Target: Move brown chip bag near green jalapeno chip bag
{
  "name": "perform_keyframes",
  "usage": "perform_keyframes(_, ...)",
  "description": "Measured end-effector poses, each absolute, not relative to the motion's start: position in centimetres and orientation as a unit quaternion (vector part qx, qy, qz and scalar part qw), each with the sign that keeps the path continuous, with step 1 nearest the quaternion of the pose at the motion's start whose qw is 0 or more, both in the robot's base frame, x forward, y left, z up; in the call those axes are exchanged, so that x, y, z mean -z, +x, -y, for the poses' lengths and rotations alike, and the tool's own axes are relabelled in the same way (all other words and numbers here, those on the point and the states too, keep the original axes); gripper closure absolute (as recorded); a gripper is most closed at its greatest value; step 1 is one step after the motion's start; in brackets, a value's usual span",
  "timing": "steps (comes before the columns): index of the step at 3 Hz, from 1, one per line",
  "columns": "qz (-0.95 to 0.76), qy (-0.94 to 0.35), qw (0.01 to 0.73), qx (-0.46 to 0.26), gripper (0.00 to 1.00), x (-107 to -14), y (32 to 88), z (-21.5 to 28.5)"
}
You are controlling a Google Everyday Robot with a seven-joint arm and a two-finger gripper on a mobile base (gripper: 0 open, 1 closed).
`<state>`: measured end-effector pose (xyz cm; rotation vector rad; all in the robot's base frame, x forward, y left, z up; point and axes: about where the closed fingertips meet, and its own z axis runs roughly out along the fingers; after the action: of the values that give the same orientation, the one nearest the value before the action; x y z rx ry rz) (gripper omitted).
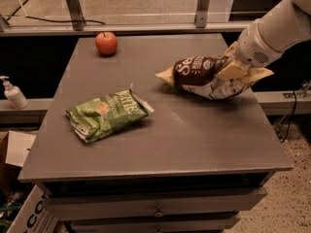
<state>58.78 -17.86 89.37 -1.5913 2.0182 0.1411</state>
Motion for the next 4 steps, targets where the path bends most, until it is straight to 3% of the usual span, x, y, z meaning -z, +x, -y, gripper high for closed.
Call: perform_keyframes(4,-0.682,-0.665,0.287,-0.103,1.00,-88.6,50.3,7.6)
